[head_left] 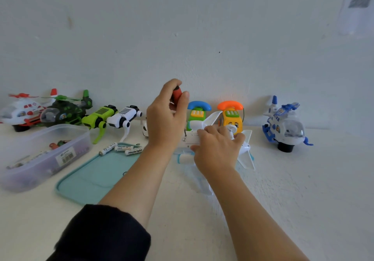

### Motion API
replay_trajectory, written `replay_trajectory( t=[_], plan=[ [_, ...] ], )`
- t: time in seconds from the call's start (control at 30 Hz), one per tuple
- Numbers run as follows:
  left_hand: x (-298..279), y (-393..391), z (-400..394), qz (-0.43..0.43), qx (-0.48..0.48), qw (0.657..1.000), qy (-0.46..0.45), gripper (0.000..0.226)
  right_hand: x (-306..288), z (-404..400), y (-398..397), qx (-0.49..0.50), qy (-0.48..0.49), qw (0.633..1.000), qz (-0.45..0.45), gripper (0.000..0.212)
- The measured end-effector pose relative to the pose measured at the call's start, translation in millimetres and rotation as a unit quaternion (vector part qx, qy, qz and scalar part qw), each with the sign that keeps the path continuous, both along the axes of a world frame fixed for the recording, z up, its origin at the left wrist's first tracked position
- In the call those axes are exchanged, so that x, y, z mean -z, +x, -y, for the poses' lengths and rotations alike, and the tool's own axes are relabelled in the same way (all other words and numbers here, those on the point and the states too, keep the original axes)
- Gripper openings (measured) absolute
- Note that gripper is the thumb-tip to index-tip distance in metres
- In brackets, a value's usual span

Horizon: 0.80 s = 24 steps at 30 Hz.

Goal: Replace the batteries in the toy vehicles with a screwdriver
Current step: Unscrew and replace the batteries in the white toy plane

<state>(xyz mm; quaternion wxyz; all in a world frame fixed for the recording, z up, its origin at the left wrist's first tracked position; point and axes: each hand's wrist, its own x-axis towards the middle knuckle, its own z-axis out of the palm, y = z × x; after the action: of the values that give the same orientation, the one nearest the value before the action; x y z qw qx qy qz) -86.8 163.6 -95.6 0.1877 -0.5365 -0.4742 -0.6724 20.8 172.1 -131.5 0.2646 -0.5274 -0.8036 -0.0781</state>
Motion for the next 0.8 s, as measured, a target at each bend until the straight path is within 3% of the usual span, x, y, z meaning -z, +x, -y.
replay_trajectory(
  t=[0.1,0.17,0.3,0.4,0.53,0.6,0.7,0.8],
  plan=[
    [9.4,6.9,-0.2,-0.007,0.038,0.999,0.019,0.036,0.4,-1.7,0.7,0.001,0.011,1.000,0.002,0.024],
    [14.9,8.4,1.9,-0.036,0.033,0.998,0.025,0.040,0.0,-1.8,0.5,-0.001,0.007,1.000,0.002,0.023],
    [15.5,6.0,4.1,0.004,0.018,0.999,0.033,0.044,-1.8,-3.6,1.7,-0.002,0.002,1.000,0.004,0.023],
    [12.5,1.6,3.1,-0.011,-0.017,0.999,0.037,0.046,-2.0,-5.6,1.7,-0.003,0.002,1.000,0.006,0.022],
    [14.5,-6.6,5.2,-0.013,-0.091,0.995,0.023,0.026,-0.9,-7.2,0.7,0.001,0.009,1.000,0.009,0.025],
    [17.0,-8.5,6.8,0.009,-0.066,0.998,0.006,0.023,-0.5,-7.1,-0.1,0.004,0.010,1.000,0.013,0.024],
    [16.4,-5.3,6.3,0.020,0.040,0.999,0.016,0.038,-1.0,-7.6,-0.4,0.006,0.009,1.000,0.016,0.024],
    [13.5,-1.7,5.4,-0.003,0.022,1.000,0.017,0.039,-0.6,-7.7,-0.5,0.007,0.009,1.000,0.014,0.024]
  ],
)
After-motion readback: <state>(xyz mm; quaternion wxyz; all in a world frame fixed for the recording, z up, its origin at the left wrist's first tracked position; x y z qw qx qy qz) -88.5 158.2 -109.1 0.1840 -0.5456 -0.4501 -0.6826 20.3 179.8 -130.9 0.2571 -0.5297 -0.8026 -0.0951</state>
